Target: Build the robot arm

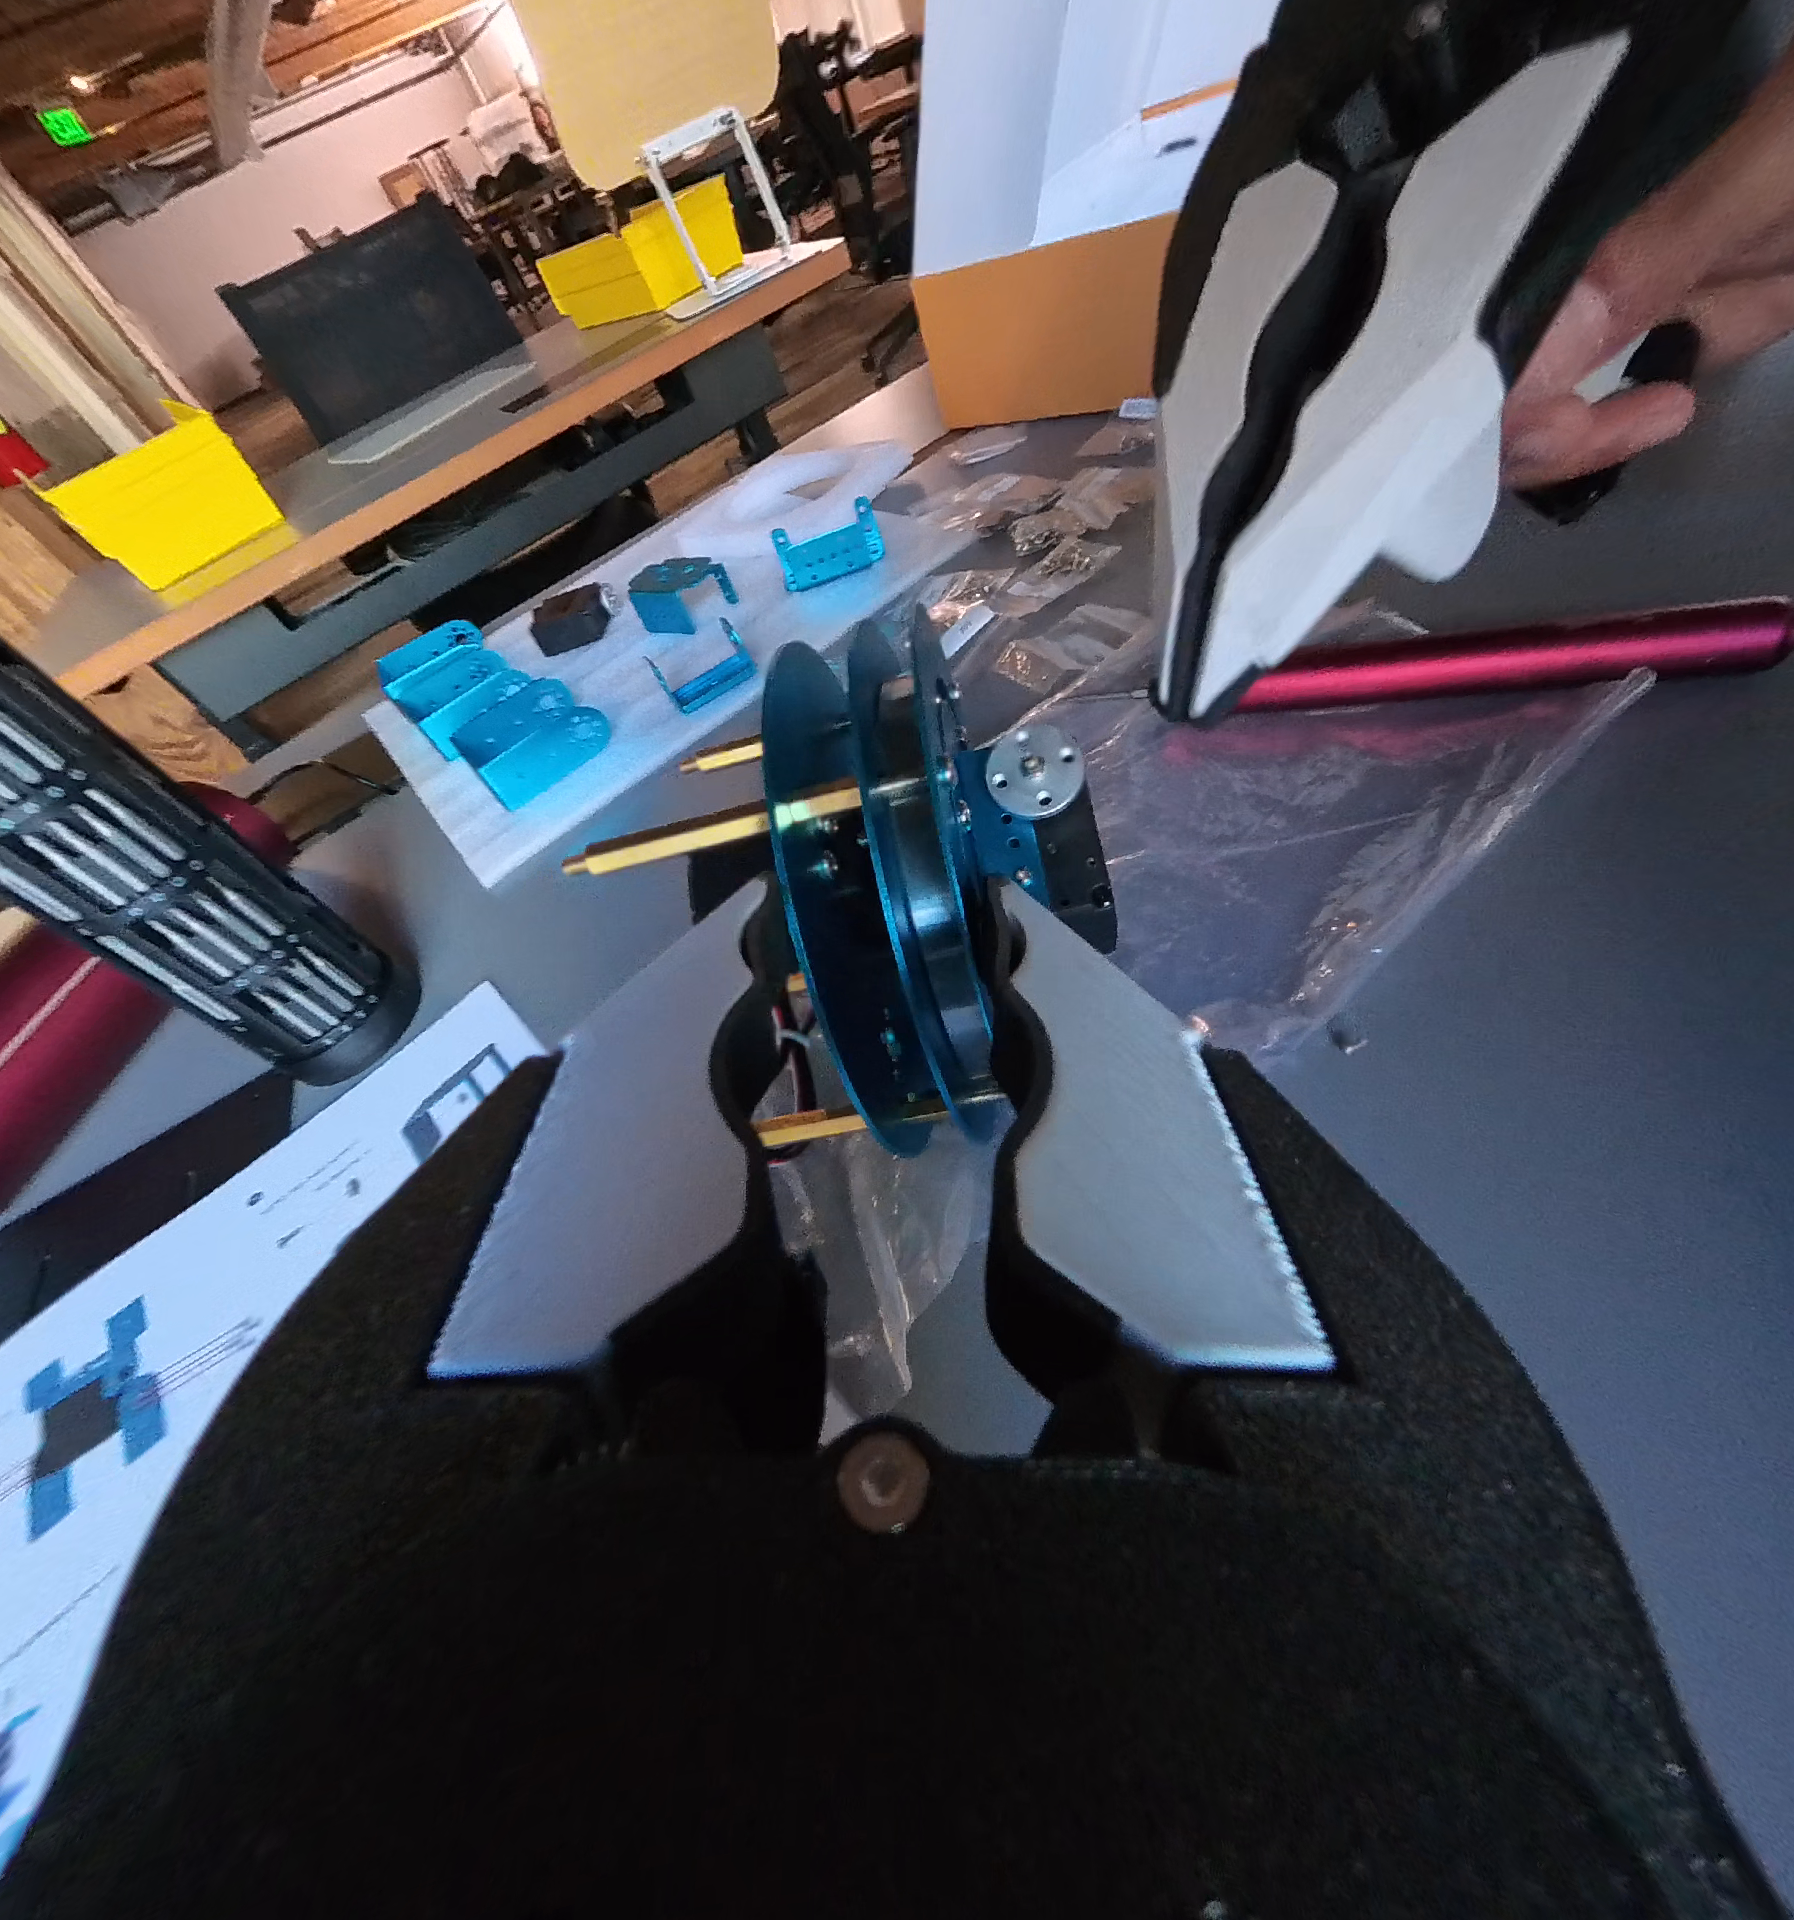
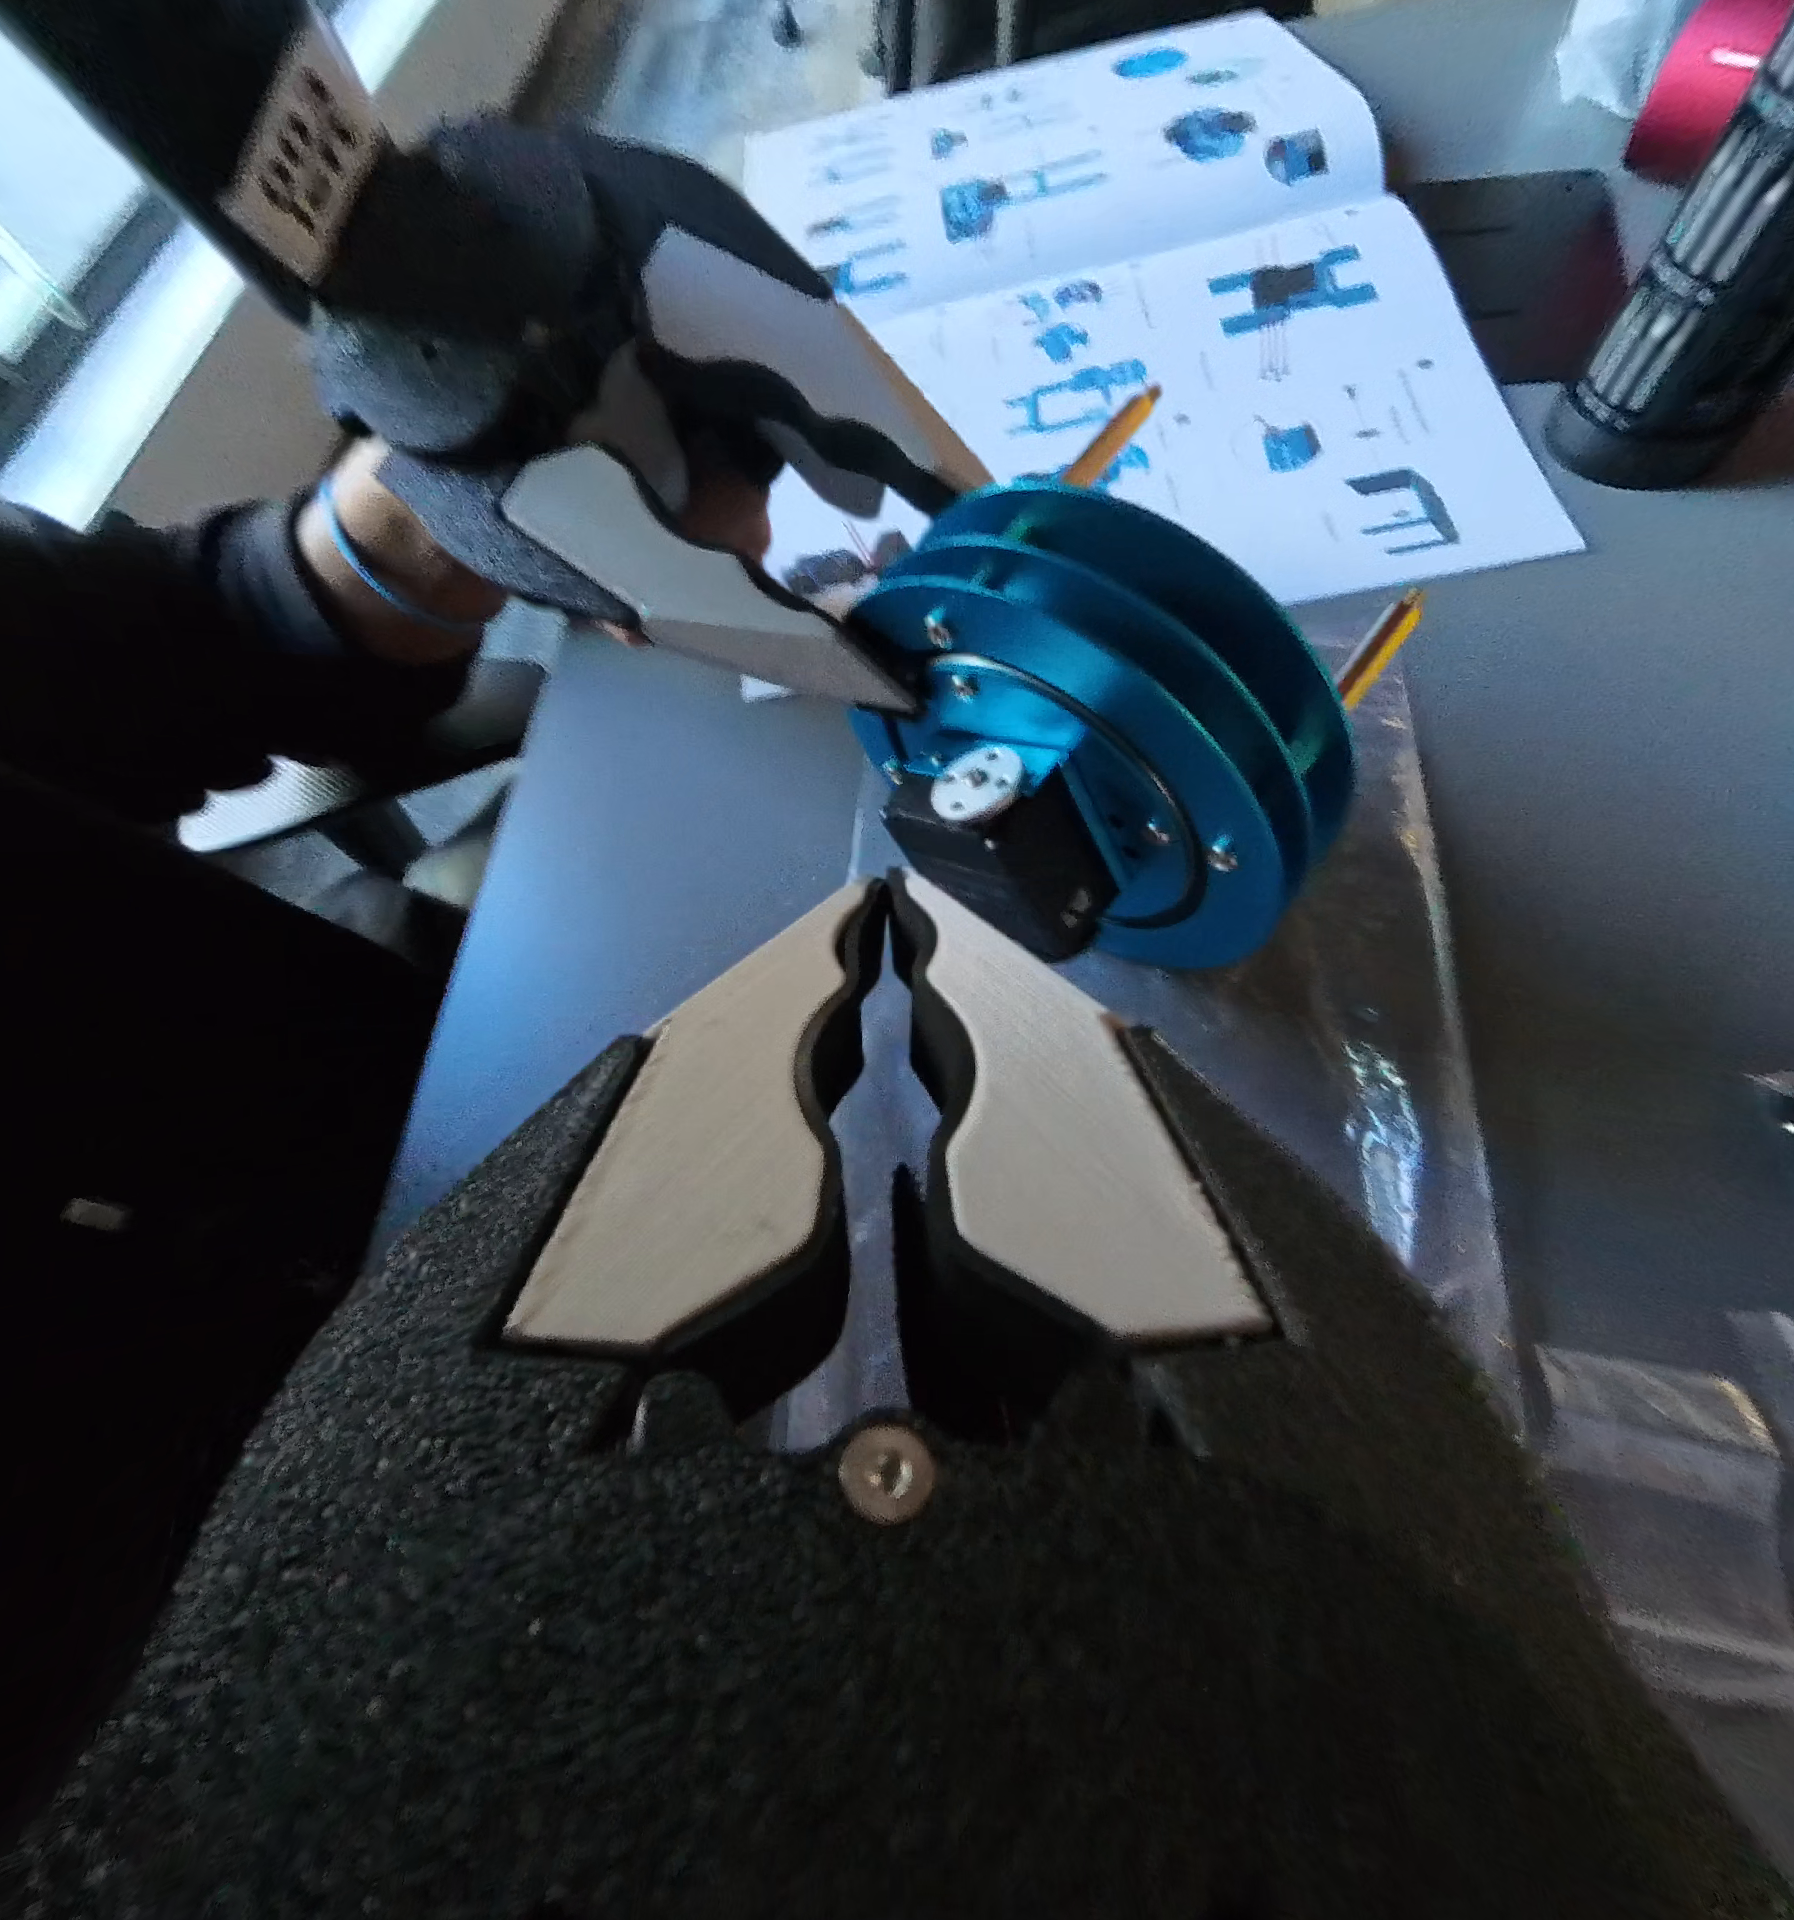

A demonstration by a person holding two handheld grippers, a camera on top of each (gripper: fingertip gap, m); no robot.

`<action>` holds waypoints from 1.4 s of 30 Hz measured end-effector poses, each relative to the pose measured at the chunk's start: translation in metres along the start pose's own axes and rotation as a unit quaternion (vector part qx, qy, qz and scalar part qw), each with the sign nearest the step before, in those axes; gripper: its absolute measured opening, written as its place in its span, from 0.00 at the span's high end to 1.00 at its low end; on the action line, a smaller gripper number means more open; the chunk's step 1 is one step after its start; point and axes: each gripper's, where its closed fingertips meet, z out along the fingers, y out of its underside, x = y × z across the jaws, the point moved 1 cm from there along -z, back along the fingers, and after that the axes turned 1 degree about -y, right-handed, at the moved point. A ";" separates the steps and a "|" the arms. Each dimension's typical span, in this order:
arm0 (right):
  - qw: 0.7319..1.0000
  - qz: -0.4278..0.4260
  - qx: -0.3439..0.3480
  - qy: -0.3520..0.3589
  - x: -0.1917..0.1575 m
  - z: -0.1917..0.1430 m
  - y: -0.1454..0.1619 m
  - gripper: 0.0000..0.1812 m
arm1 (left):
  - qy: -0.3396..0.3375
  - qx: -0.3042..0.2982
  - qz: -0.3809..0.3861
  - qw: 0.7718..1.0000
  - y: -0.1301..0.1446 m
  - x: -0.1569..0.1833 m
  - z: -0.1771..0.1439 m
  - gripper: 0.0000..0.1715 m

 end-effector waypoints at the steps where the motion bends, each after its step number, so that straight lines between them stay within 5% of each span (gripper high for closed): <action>1: 1.000 -0.011 -0.015 0.002 -0.001 0.002 0.006 1.00 | 0.008 0.003 -0.007 1.000 0.000 -0.001 0.002 0.79; 13: 0.991 -0.056 -0.114 -0.037 -0.023 -0.006 0.061 0.88 | 0.045 -0.010 0.006 0.999 -0.011 -0.003 0.028 0.77; 20: 0.977 0.004 -0.102 0.188 0.061 -0.069 0.091 0.86 | 0.081 -0.006 -0.041 0.996 -0.001 -0.001 0.022 0.80; 25: 0.973 0.114 -0.105 0.169 0.073 -0.059 0.103 0.73 | 0.062 -0.012 -0.007 0.998 -0.009 -0.002 0.030 0.78; 30: 0.959 0.106 -0.137 0.225 0.071 -0.054 0.118 0.78 | 0.037 -0.024 0.033 0.998 -0.004 -0.003 0.021 0.75; 42: 0.968 0.094 -0.094 0.214 0.066 -0.051 0.097 0.81 | 0.057 -0.032 -0.044 0.997 0.015 -0.003 0.011 0.77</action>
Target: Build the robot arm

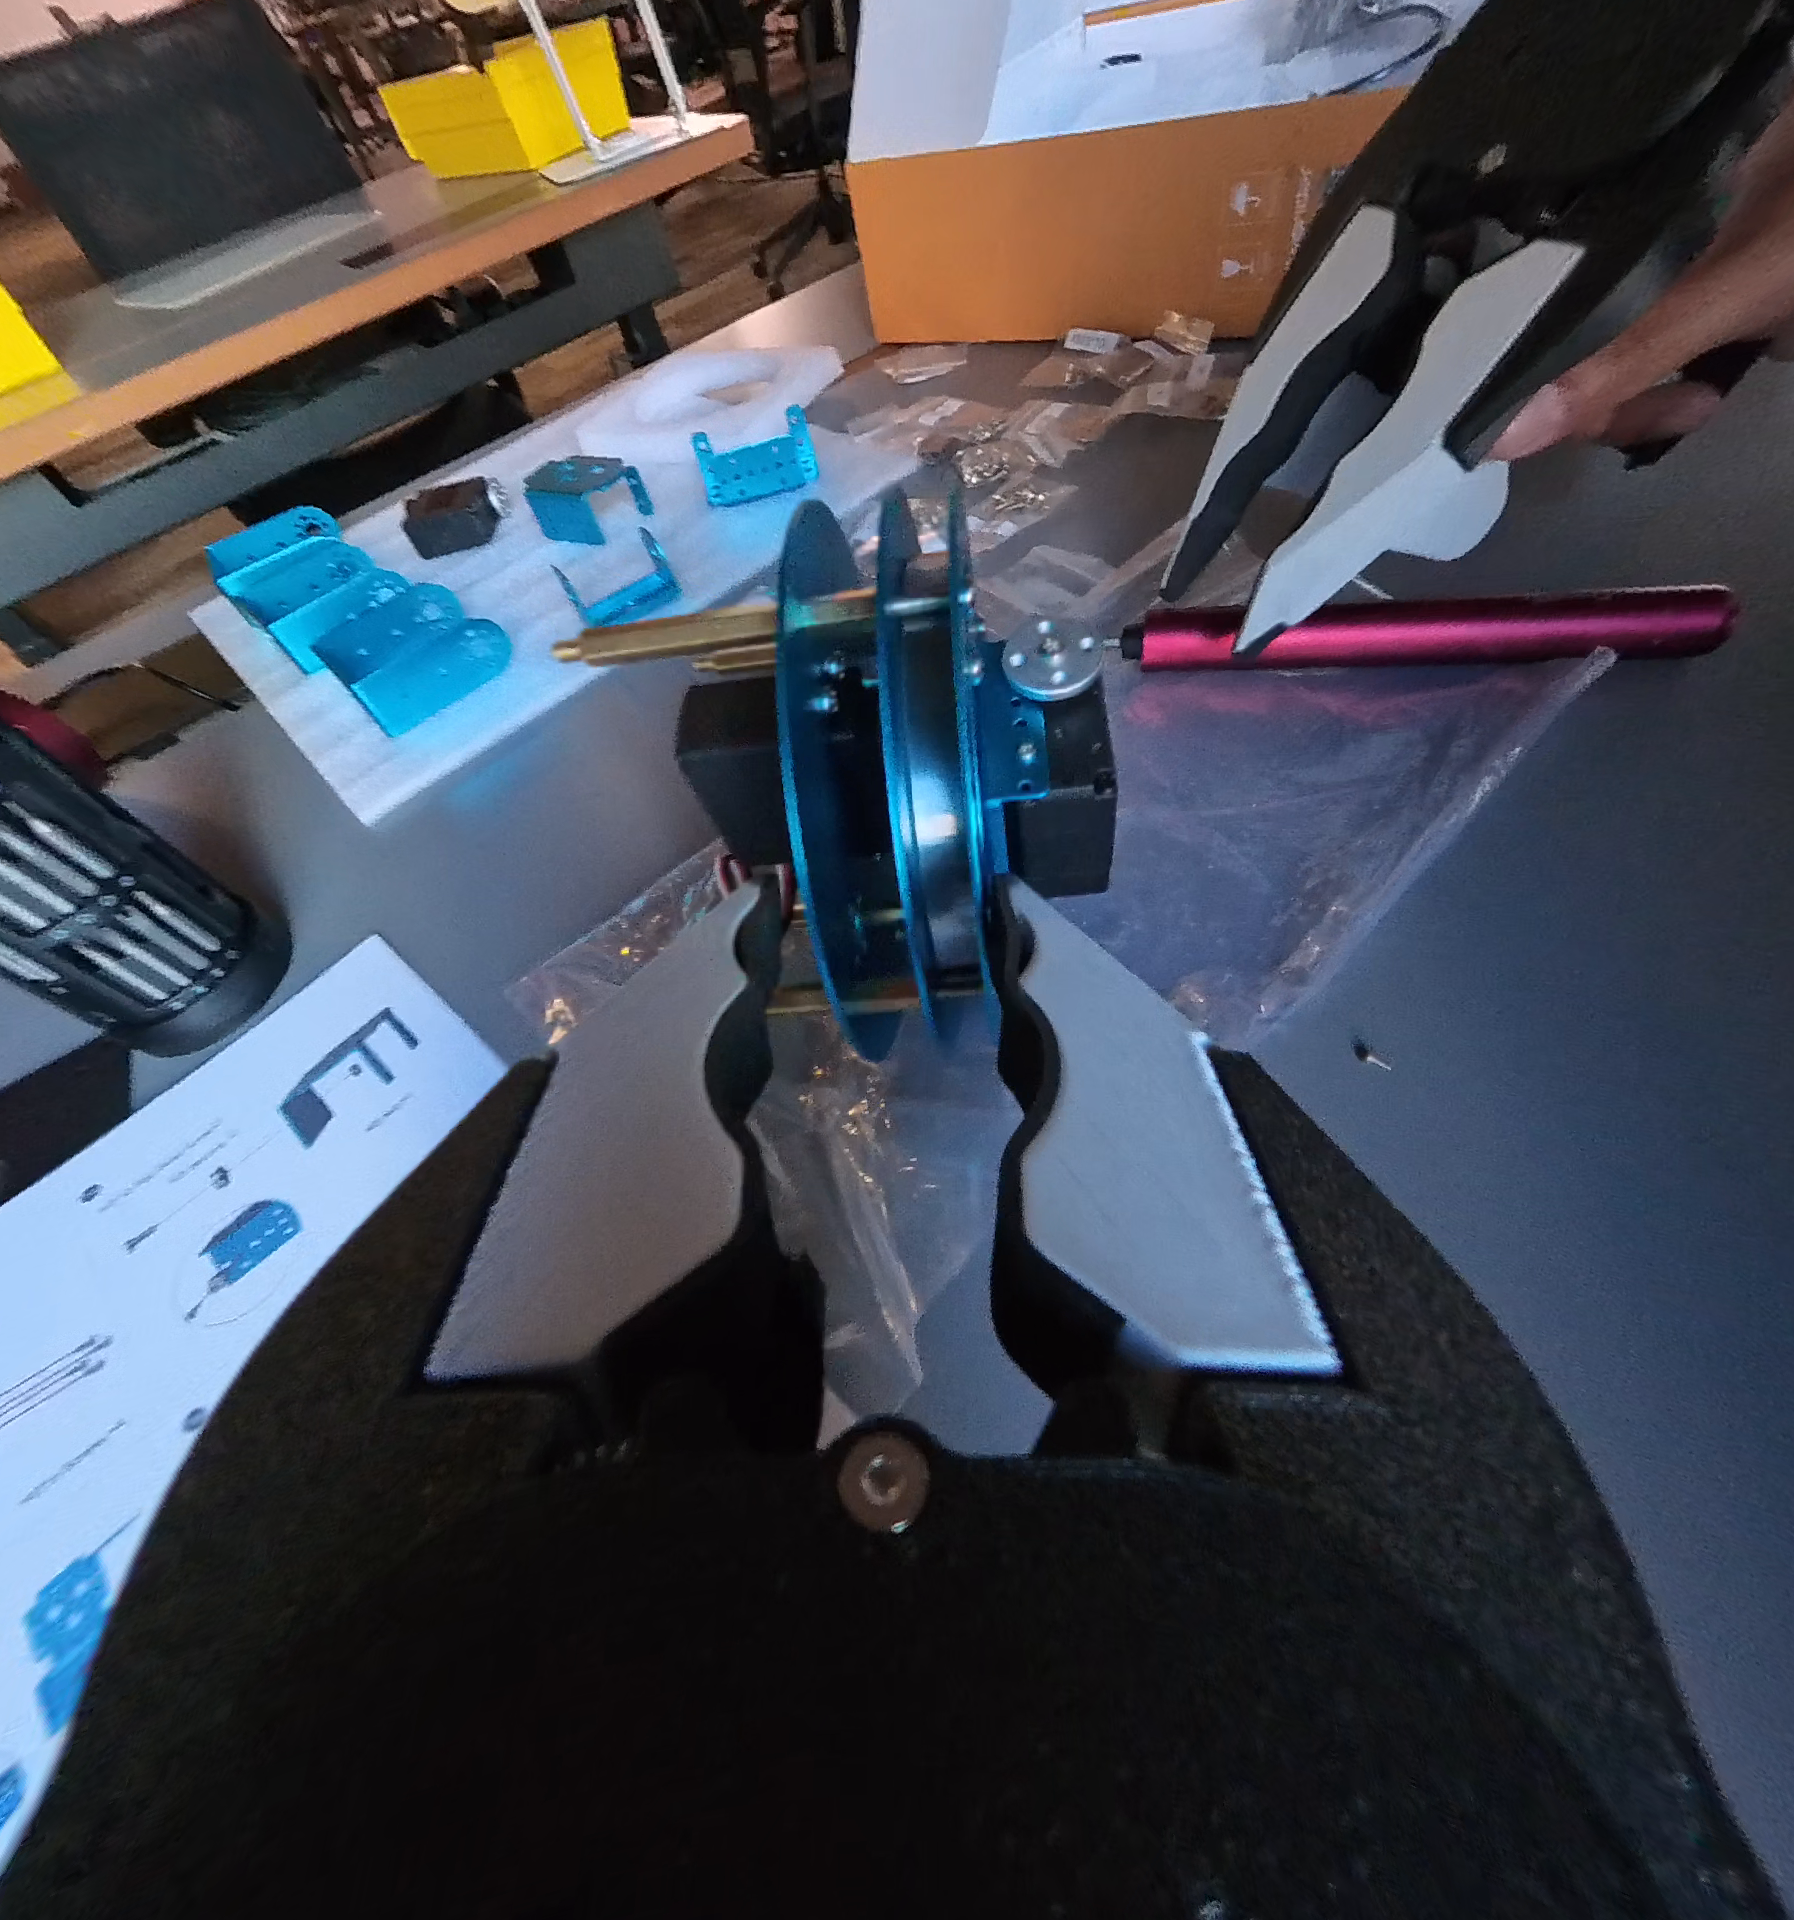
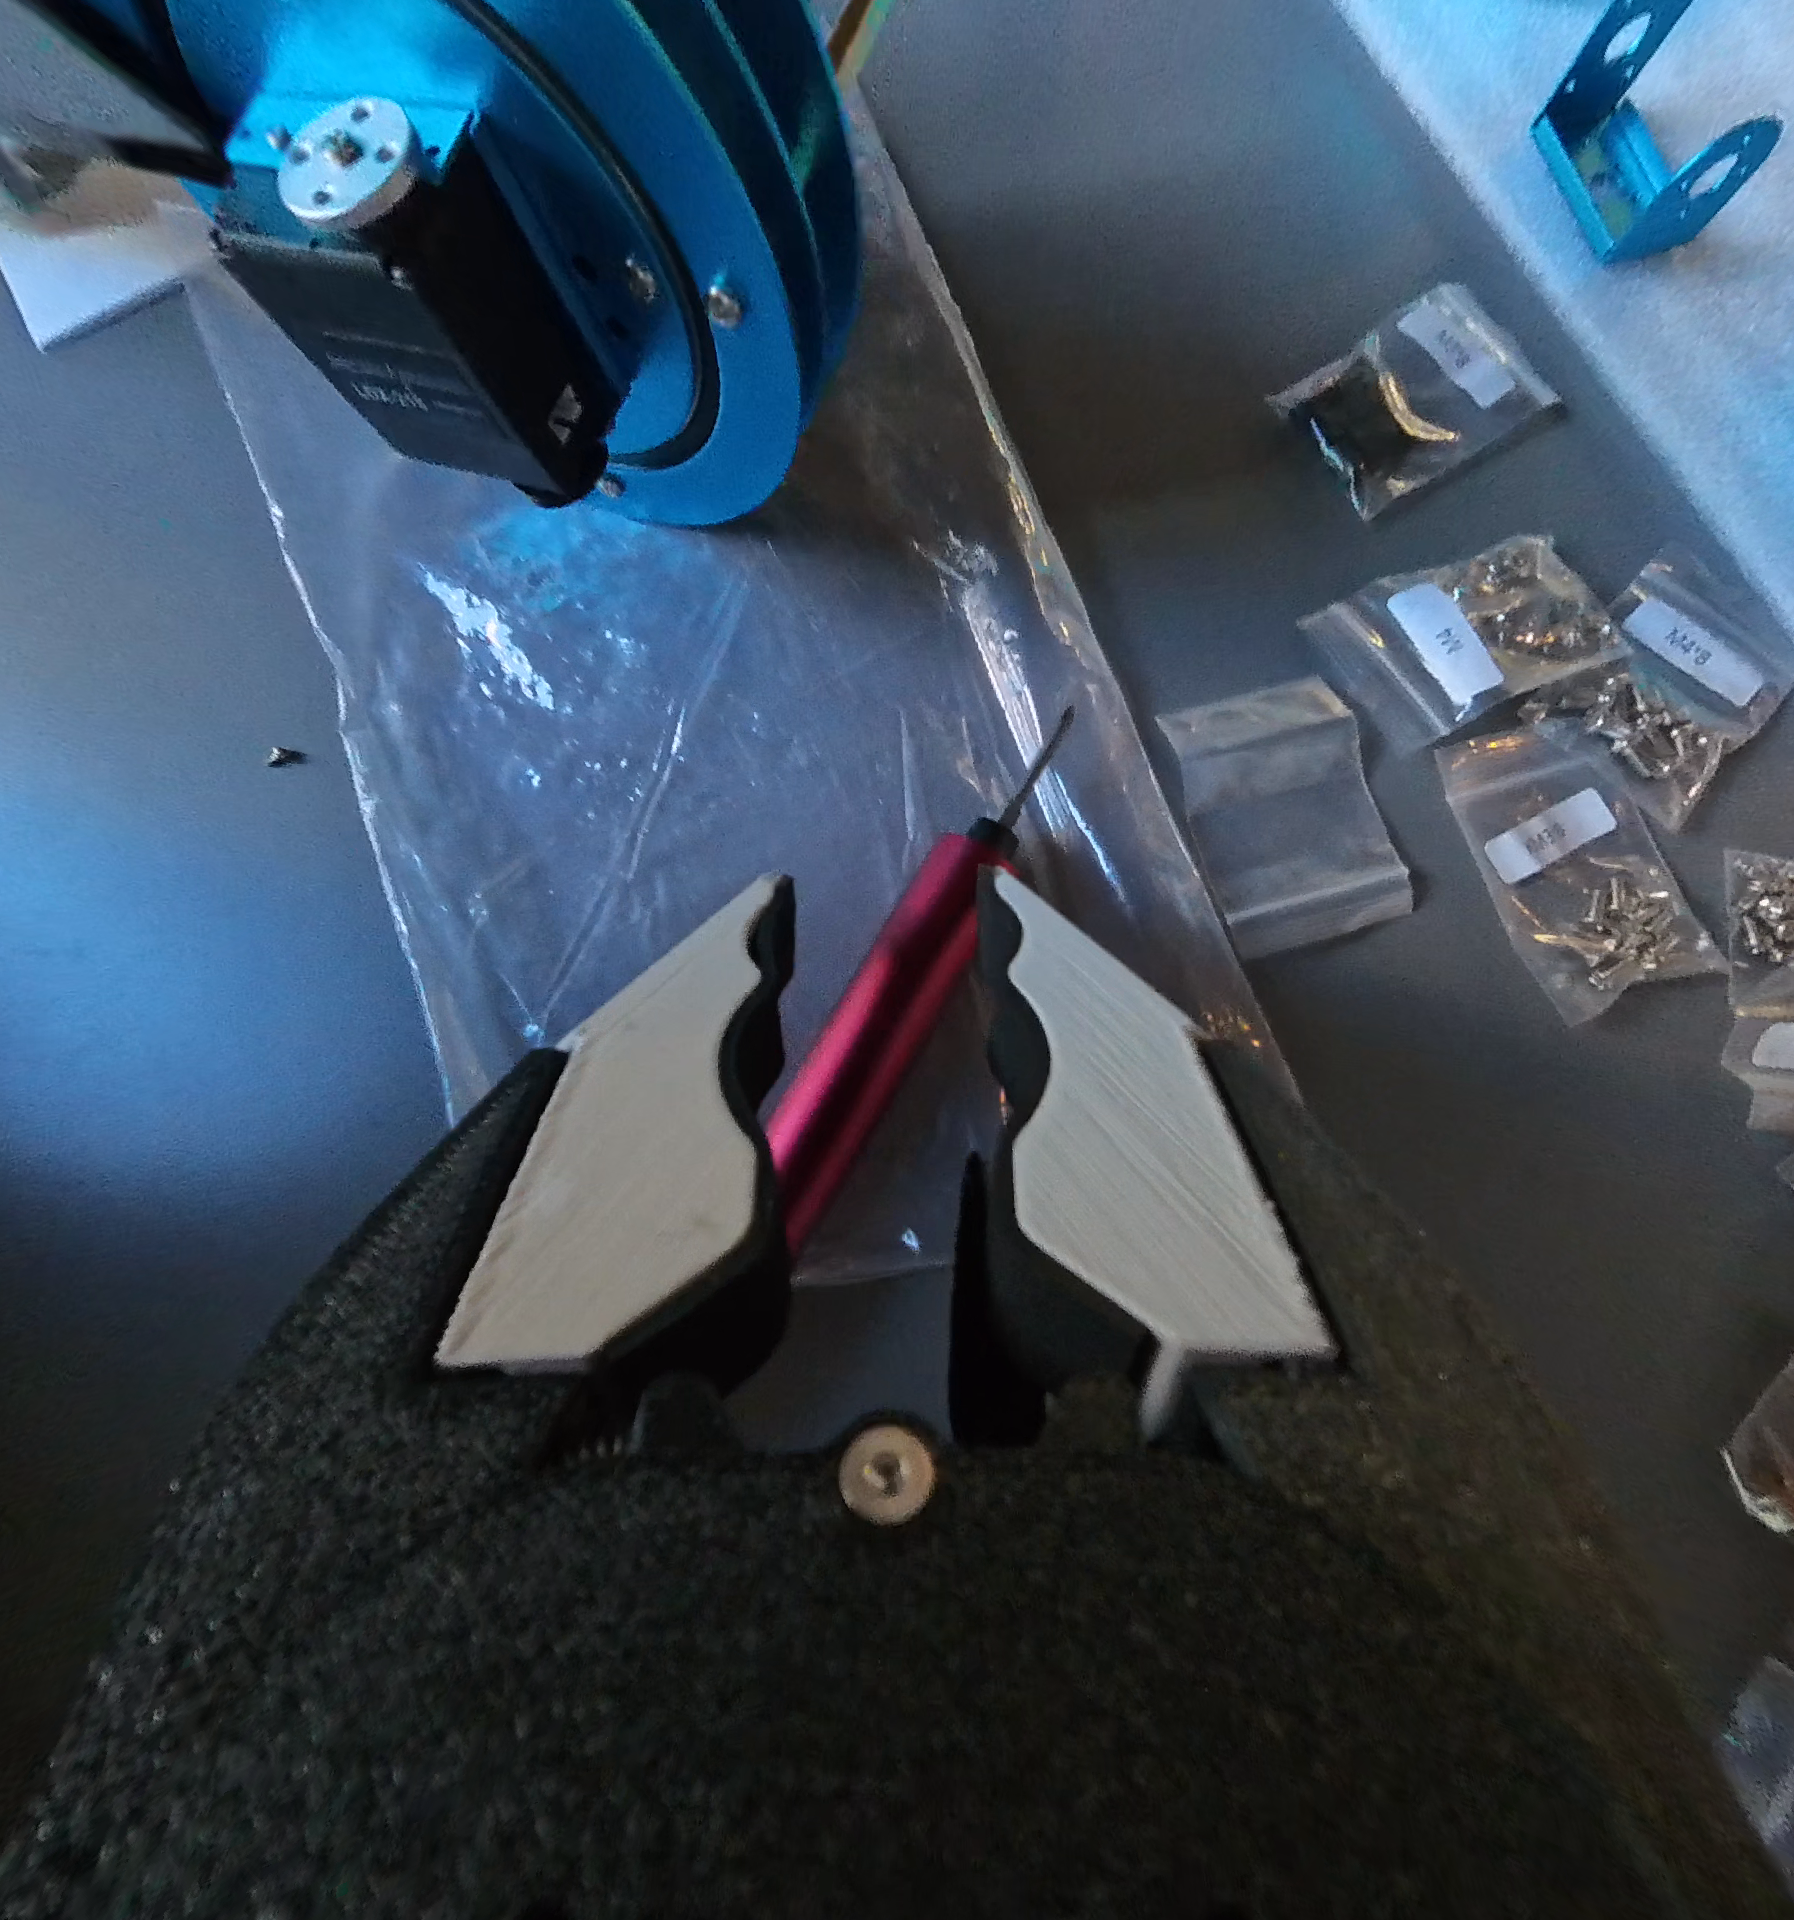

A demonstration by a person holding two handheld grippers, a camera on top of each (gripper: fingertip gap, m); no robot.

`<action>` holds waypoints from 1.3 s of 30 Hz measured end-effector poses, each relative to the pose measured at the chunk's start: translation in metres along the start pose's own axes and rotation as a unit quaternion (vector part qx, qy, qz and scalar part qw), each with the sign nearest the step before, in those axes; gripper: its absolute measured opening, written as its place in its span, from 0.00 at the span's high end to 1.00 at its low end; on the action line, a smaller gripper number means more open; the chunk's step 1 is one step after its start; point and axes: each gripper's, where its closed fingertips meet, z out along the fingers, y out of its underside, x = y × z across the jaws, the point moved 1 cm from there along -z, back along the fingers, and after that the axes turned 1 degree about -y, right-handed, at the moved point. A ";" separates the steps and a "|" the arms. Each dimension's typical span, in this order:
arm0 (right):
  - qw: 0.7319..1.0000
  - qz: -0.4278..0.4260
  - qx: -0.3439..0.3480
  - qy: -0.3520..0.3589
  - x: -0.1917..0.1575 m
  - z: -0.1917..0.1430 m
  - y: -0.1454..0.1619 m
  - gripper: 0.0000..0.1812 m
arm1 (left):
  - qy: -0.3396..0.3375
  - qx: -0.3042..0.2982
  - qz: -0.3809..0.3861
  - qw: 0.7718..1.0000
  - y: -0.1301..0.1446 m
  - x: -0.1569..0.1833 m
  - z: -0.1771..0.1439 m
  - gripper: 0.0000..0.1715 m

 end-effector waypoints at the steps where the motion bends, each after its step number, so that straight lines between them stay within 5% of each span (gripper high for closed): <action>1: 1.000 -0.002 0.003 -0.002 -0.001 0.000 -0.001 0.81 | 0.006 -0.002 0.000 1.000 0.001 0.002 0.003 0.79; 8: 0.999 -0.014 0.036 -0.015 -0.013 -0.008 -0.013 0.83 | 0.010 0.001 -0.014 1.000 -0.006 0.004 0.013 0.80; 13: 0.986 -0.088 0.045 -0.132 -0.109 -0.006 -0.022 0.84 | -0.022 0.005 0.033 0.999 -0.011 0.004 0.013 0.77; 17: 0.979 -0.125 0.006 -0.162 -0.145 0.019 -0.008 0.87 | -0.025 0.013 0.048 0.998 -0.012 0.005 0.005 0.77; 22: 0.981 -0.152 -0.019 -0.117 -0.138 0.043 -0.007 0.90 | -0.023 0.011 0.047 0.999 -0.010 0.003 0.000 0.78; 39: 0.980 -0.135 -0.028 -0.142 -0.140 0.048 -0.011 0.98 | -0.027 0.011 0.044 0.999 0.000 0.002 -0.012 0.77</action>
